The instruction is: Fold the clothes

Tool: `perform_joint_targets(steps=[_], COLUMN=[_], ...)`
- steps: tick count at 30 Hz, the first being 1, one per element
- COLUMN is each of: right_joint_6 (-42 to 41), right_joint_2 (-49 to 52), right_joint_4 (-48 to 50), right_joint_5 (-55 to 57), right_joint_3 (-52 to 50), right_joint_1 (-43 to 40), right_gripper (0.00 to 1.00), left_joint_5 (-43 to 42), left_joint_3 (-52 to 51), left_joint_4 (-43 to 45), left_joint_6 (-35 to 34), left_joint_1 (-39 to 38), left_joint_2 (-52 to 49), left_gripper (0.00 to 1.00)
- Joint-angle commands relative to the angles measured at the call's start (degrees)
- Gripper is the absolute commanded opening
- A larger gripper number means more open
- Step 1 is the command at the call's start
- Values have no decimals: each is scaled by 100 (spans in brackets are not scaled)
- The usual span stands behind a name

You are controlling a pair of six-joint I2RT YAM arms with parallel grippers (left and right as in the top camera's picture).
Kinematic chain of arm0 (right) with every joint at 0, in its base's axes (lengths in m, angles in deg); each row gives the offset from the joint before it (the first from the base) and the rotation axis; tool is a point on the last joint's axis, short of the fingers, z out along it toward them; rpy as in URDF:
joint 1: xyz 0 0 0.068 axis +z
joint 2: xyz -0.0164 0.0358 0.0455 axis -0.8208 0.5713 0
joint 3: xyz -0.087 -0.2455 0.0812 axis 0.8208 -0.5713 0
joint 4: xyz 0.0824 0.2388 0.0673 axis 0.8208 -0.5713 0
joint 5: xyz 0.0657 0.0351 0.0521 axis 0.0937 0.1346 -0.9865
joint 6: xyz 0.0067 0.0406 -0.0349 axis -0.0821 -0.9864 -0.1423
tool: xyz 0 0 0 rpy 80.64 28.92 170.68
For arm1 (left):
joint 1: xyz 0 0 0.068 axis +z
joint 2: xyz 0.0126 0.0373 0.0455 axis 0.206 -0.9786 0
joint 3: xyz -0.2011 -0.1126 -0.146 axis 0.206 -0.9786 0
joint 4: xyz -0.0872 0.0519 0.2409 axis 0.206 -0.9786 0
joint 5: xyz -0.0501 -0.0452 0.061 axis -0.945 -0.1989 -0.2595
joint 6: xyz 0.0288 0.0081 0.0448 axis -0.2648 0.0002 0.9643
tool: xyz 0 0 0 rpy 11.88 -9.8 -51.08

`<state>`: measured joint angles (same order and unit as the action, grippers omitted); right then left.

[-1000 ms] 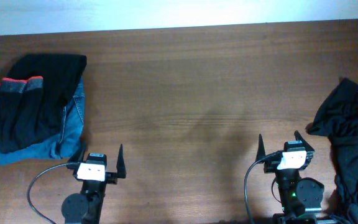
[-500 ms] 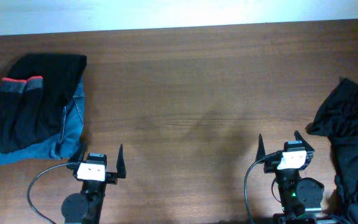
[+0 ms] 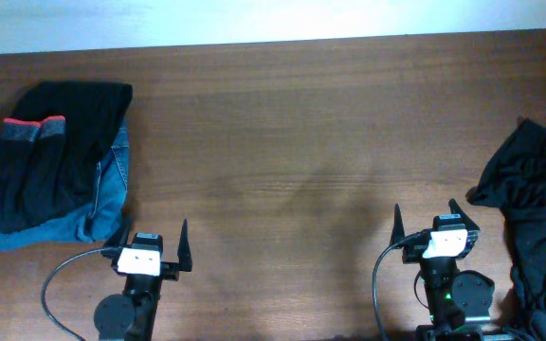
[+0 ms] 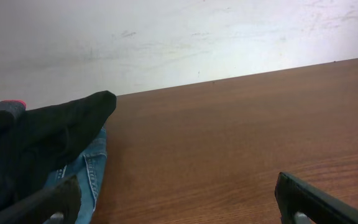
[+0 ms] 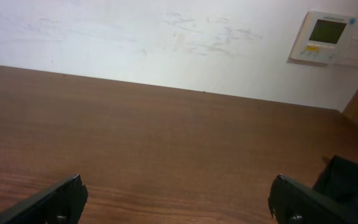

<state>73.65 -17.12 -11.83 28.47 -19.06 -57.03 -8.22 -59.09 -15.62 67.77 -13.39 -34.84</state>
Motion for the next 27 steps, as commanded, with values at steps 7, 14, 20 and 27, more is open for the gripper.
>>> perform_joint_targets(steps=[7, 14, 20, 27], right_joint_6=[37, -111, -420, -446], right_joint_2=[-37, -37, -35, 321], right_joint_4=[0, -2, 26, -267], right_joint_5=[50, 76, 317, 354], right_joint_3=[-26, -26, 136, 901], right_joint_1=[35, 35, 35, 35], right_gripper=[99, 99, 99, 99], left_joint_5=[63, 42, 50, 319], left_joint_3=[-28, -26, 131, 861], left_joint_4=[13, -13, -225, -632], left_joint_6=[-13, -66, -195, -348], left_joint_1=[-22, -22, -22, -22], left_joint_2=[-15, -15, -15, -297], left_gripper=[99, 99, 99, 99])
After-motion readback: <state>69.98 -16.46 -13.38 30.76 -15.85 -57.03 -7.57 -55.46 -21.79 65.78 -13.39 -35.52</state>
